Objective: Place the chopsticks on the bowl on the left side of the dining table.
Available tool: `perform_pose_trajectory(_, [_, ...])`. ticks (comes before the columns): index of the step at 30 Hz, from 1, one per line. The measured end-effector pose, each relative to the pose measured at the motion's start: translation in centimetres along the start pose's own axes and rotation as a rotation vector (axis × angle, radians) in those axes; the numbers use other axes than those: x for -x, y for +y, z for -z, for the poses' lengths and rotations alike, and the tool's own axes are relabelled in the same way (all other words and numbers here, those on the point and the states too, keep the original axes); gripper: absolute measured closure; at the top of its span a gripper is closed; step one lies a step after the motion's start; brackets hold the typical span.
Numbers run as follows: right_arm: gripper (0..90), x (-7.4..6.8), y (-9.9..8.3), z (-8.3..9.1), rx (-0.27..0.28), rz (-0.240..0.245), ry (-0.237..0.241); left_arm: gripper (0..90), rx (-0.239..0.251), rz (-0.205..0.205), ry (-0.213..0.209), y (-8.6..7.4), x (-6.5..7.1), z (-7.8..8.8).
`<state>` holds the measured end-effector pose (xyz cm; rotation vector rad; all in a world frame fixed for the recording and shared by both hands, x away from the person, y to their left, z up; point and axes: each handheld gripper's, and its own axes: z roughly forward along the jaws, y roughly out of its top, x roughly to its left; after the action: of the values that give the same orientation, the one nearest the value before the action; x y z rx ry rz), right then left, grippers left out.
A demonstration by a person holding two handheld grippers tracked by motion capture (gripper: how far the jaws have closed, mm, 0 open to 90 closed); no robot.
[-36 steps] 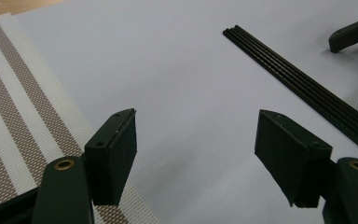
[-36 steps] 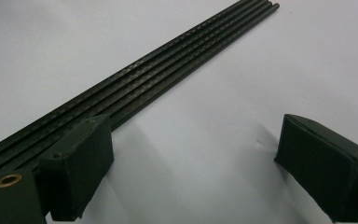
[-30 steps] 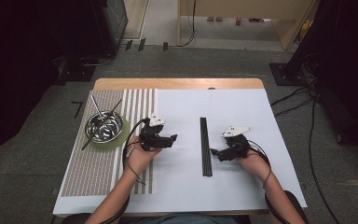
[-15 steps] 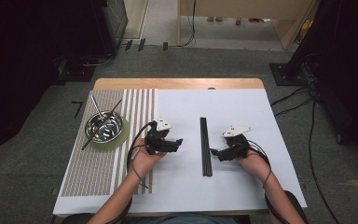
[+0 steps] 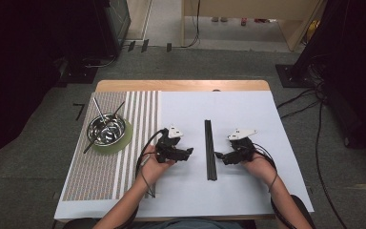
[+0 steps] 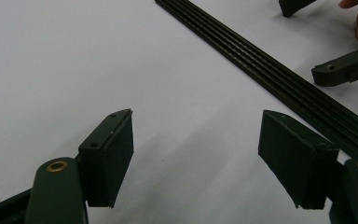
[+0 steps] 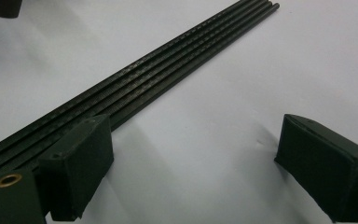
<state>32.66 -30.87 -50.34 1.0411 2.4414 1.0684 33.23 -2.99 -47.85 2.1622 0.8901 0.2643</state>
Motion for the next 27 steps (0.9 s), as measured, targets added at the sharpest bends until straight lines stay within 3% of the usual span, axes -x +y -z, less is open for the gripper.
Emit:
perform_pose_trajectory(11, [10.3,0.0,0.0,0.0,0.0,-0.001,0.0,26.6,0.011,-0.002,-0.016,-0.1,0.9,-0.6])
perform_pose_trajectory(13, [10.3,0.0,0.0,0.0,0.0,0.0,0.001,26.4,0.015,0.022,-0.035,-0.1,1.4,-0.9])
perform_pose_trajectory(27, [10.3,0.0,0.0,0.0,0.0,0.001,0.0,26.4,0.027,-0.003,-0.045,0.0,3.2,-2.0])
